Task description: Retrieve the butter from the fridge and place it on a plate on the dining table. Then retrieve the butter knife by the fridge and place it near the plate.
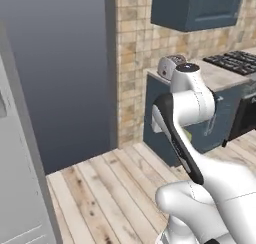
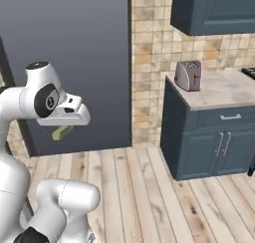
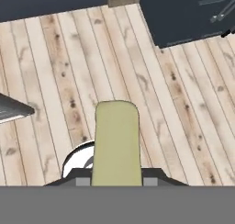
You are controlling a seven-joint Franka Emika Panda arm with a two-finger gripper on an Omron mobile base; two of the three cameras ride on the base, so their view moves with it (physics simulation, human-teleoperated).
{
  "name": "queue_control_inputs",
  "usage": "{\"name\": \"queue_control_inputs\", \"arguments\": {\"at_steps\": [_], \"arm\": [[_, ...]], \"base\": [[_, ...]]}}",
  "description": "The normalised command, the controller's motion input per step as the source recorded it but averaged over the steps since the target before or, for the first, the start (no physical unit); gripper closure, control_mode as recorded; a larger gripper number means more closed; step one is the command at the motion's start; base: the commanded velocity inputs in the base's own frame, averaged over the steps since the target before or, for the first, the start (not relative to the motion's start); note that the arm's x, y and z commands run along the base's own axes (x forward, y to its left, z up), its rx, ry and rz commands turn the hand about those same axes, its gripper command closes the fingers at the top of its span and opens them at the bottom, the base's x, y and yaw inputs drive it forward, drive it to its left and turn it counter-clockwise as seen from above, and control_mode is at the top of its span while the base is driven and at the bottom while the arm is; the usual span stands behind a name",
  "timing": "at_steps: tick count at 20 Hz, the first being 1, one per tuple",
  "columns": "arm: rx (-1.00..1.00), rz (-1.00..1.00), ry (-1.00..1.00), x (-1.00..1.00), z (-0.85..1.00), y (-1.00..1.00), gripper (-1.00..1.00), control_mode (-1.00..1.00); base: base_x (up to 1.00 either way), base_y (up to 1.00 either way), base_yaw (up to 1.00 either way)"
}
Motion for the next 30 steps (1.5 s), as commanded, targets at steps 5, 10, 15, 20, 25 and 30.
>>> {"name": "queue_control_inputs", "arguments": {"at_steps": [5, 10, 15, 20, 25, 30], "arm": [[0.00, 0.00, 0.00, 0.00, 0.00, 0.00, 1.00, 1.00], [0.00, 0.00, 0.00, 0.00, 0.00, 0.00, 1.00, 1.00], [0.00, 0.00, 0.00, 0.00, 0.00, 0.00, 1.00, 1.00], [0.00, 0.00, 0.00, 0.00, 0.00, 0.00, 1.00, 1.00], [0.00, 0.00, 0.00, 0.00, 0.00, 0.00, 1.00, 1.00], [0.00, 0.00, 0.00, 0.00, 0.00, 0.00, 1.00, 1.00]], "base": [[-0.24, -0.53, -0.70], [-0.18, -0.63, -0.68], [-0.05, -0.84, -0.63], [0.08, -0.98, -0.55], [0.13, -0.90, -0.46], [-0.05, -0.88, -0.40]]}}
